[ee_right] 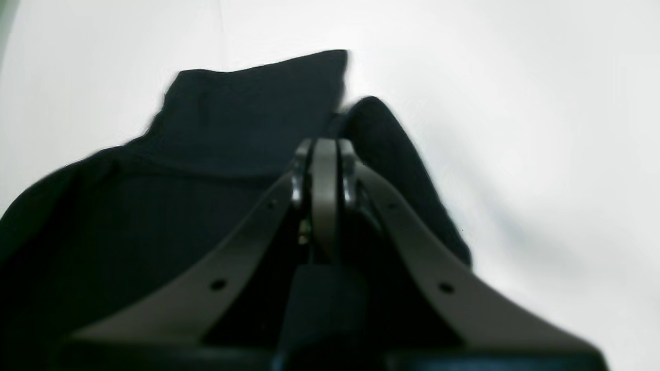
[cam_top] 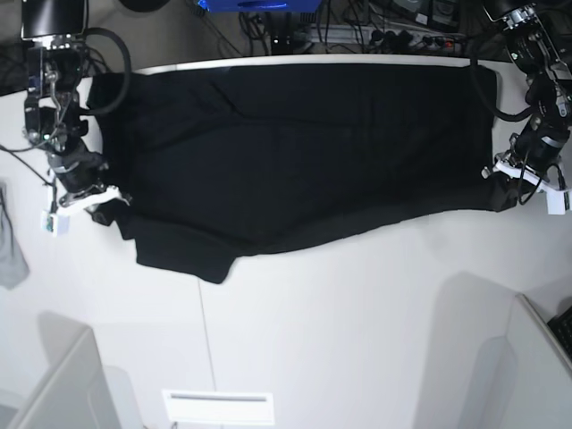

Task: Fold the T-shirt properly
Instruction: 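Grasp the side edges and fold them inward with both grippers, then grasp the hem side with the right gripper and fold it over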

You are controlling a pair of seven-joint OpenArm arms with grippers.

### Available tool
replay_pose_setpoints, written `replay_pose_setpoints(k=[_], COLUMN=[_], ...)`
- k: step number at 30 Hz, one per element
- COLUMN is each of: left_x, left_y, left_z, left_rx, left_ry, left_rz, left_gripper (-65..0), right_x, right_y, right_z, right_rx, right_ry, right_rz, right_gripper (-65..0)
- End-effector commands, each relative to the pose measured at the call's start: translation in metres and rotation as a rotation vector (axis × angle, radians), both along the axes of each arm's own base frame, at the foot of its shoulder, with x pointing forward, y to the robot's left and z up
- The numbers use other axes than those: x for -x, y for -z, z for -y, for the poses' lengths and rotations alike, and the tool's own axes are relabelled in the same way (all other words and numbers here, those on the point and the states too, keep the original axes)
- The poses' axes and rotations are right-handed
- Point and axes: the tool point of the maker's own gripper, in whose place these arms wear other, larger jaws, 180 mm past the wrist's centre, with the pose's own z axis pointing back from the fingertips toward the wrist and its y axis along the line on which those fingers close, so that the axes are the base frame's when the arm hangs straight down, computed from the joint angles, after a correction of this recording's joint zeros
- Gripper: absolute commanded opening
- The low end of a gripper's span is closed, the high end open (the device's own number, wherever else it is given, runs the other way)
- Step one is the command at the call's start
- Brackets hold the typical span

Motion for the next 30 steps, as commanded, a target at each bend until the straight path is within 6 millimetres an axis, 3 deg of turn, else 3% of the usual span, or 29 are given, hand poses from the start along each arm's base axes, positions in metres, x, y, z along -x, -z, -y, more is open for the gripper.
replay_pose_setpoints(k=[1,5,9,10,12,15,22,30], left_x=[-0.004,-0.004,-0.004,-0.004,-0.004,-0.004,-0.004,-0.004], left_y=[-0.012,-0.011,-0.011,-0.011,-0.011,-0.011,-0.01,-0.009], left_z=[-0.001,0.001,0.001,0.001,0.001,0.0,-0.001,-0.001], left_rx=[-0.012,-0.008,-0.008,-0.008,-0.008,-0.008,-0.007,-0.006], left_ry=[0.01,0.014,0.014,0.014,0.014,0.01,0.009,0.006], left_rz=[0.035,0.032,0.032,0.032,0.032,0.032,0.028,0.027], left_gripper=[-65.0,-65.0,-65.0,-65.0,-65.0,-65.0,-65.0,-65.0], right_x=[-0.009,-0.017,-0.035,-0.04,-0.051,-0.063,-0.064,-0.061], right_y=[-0.016,-0.012,-0.021,-0.024,-0.031,-0.036,0.002,0.01], right_z=[0.003,0.007,-0.004,-0.005,-0.011,-0.014,-0.013,-0.013], right_rx=[0.012,0.005,-0.031,-0.037,-0.057,-0.079,-0.149,-0.156], right_ry=[-0.003,-0.003,-0.069,-0.079,-0.089,-0.082,-0.039,-0.035], right_rz=[0.053,0.016,-0.076,-0.09,-0.09,-0.078,-0.205,-0.228], right_gripper=[-65.0,-65.0,-65.0,-60.0,-42.0,-29.6,-34.7,-35.7])
